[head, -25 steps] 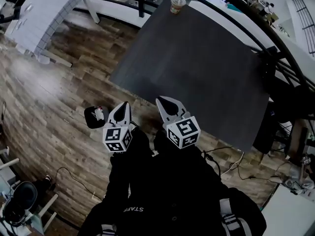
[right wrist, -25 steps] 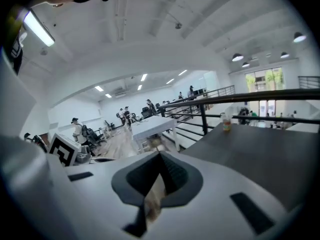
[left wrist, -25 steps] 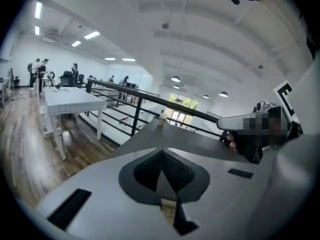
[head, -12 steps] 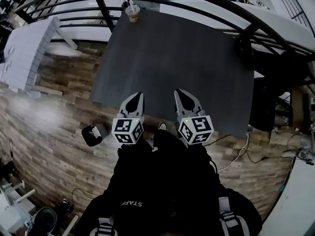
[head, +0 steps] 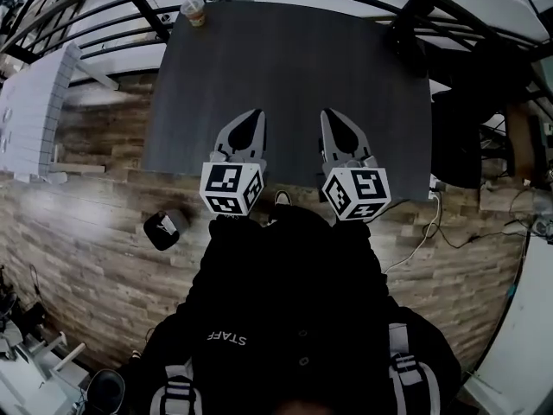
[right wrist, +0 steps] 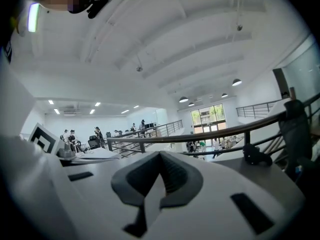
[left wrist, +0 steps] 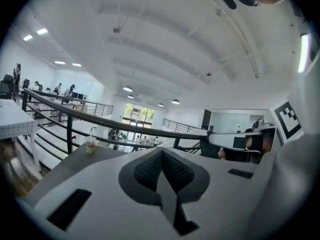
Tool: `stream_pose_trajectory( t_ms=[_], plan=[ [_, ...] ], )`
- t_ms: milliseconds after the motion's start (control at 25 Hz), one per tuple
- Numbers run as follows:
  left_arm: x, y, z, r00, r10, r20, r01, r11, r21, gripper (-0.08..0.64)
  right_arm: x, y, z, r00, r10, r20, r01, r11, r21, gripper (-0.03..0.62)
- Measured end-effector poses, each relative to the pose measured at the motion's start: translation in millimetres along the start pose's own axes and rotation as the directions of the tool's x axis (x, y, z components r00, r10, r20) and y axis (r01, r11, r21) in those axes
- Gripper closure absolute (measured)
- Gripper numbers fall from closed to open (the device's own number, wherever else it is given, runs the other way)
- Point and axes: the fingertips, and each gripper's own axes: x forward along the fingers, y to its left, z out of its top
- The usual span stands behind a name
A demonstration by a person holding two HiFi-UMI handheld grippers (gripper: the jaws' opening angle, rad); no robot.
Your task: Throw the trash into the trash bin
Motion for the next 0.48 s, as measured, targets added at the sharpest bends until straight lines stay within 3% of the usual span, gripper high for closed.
stream_pose_trajectory(
  t_ms=[480],
  plan=[
    [35,-40,33,0.997,-0.071,0.038,0.068,0.995,0.078,0.560,-12,-29,37,0.993,-0.060,0.100,0.063,0.998,-0.026,0.577]
  ],
)
